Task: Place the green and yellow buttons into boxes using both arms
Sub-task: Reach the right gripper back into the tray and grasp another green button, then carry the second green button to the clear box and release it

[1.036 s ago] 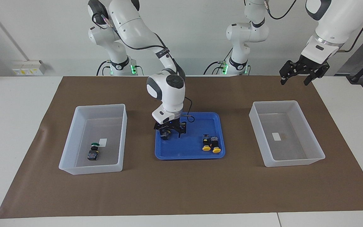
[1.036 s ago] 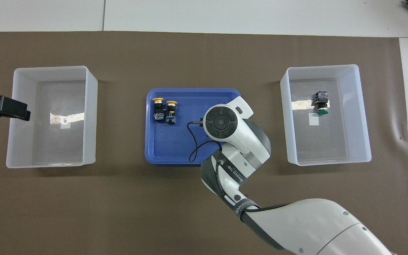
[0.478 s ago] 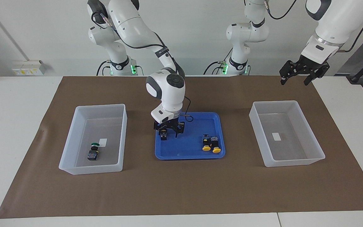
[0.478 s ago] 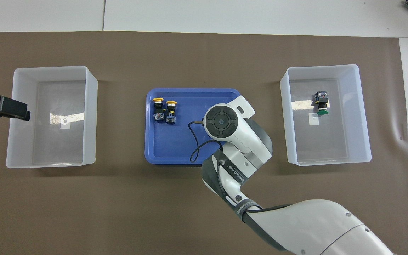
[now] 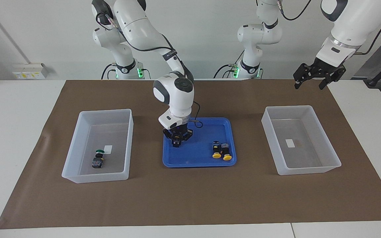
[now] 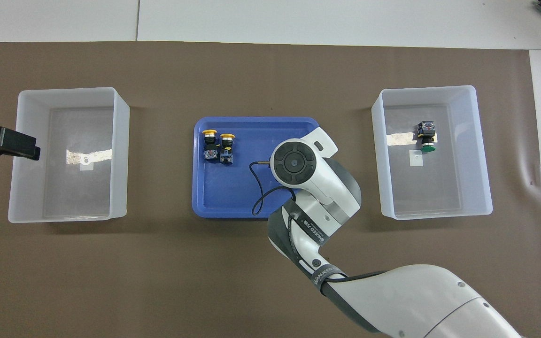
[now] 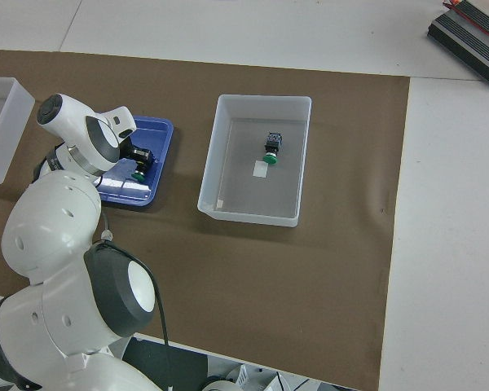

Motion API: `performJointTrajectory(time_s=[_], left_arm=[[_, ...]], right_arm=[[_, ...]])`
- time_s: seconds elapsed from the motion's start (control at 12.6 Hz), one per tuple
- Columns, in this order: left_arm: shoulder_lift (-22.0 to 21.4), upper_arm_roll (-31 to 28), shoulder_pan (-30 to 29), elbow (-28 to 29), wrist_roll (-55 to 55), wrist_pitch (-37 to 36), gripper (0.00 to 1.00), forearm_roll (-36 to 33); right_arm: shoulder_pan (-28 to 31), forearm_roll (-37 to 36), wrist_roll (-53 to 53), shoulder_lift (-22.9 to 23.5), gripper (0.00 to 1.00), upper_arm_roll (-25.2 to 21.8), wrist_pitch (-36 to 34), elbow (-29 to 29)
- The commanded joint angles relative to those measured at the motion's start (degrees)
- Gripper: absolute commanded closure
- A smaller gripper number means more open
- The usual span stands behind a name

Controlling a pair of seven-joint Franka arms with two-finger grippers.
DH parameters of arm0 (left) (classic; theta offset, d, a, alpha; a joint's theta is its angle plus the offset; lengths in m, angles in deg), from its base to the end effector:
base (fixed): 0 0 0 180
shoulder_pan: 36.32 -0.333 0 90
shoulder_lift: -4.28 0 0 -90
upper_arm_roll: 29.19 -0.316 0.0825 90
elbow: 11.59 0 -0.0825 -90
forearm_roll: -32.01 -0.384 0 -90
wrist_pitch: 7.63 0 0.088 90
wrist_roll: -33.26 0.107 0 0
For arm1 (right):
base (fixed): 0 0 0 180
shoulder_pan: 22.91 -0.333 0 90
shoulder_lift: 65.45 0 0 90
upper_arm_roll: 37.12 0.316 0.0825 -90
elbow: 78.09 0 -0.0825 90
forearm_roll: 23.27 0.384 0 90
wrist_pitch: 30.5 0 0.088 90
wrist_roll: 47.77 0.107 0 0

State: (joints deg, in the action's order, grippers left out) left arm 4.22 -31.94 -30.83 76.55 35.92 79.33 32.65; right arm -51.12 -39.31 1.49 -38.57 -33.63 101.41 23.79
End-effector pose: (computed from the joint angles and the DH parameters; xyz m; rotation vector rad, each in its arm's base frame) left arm 0.5484 -0.0275 0.6357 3.1267 -0.1482 -0.0306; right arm 0.5679 0.3399 0.3005 3.0205 -0.1999 0.2493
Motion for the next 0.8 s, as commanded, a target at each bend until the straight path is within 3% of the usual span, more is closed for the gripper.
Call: performJointTrajectory(time_s=[0.0,0.16,0.4,0.72], left_arm=[[-1.1,0.1,-0.4,0.9,-0.5,-0.5,0.0,1.0],[-1.1,0.1,-0.4,0.9,-0.5,-0.5,0.0,1.0],[-1.2,0.1,-0.4,0.9,-0.5,-0.5,0.0,1.0],[-1.1,0.1,-0.4,0.9,-0.5,-0.5,0.0,1.0]], right_arm=[[1.1,-0.7,0.7,-2.1,1.0,0.3,-2.2,-1.6],[3.9,0.7,-4.5,-6.4,1.0,0.3,-7.0,-3.0],[11.4,5.1,-21.6,-12.4,1.0,0.2,-11.0,-3.3],[21.8,5.4,-43.3,-14.8,1.0,0.3,-12.6,-1.5]])
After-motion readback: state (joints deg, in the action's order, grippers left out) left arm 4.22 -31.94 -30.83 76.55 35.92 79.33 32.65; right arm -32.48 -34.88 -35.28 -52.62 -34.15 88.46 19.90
